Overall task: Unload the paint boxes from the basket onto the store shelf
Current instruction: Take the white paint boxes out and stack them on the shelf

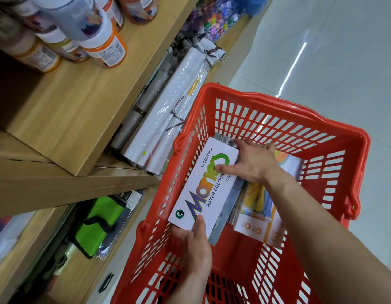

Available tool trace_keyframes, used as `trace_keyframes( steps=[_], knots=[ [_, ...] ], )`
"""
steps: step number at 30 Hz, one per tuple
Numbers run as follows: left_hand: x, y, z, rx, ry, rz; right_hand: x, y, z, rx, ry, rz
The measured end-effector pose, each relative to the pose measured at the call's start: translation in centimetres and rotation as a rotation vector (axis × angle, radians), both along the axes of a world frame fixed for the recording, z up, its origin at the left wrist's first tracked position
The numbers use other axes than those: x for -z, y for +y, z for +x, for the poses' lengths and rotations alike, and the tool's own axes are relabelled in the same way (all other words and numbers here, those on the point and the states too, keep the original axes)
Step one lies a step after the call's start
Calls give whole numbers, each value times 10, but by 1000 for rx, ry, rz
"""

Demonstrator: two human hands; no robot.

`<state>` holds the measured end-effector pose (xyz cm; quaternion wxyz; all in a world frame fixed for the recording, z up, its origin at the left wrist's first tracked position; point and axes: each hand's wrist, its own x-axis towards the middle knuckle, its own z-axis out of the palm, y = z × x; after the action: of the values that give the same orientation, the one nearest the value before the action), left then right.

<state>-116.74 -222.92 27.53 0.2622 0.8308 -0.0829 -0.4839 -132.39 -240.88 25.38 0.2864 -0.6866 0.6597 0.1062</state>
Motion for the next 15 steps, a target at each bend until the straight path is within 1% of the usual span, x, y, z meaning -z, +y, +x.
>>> trace_keyframes(
  steps=[2,5,8,11,15],
  knots=[
    [-2,-1,-1,-43,44,6,-4,-6,-1,-5,4,74],
    [-3,-1,-2,-52,71,6,-12,-17,-2,-15,8,180],
    [-4,0,-6,-27,116,-13,-15,-19,-4,-19,-25,189],
    [-5,-3,-10,-28,196,28,-14,-18,-7,-1,-89,179],
    [-2,-7,-7,-136,228,56,-14,-19,-6,-32,-103,168]
  ],
)
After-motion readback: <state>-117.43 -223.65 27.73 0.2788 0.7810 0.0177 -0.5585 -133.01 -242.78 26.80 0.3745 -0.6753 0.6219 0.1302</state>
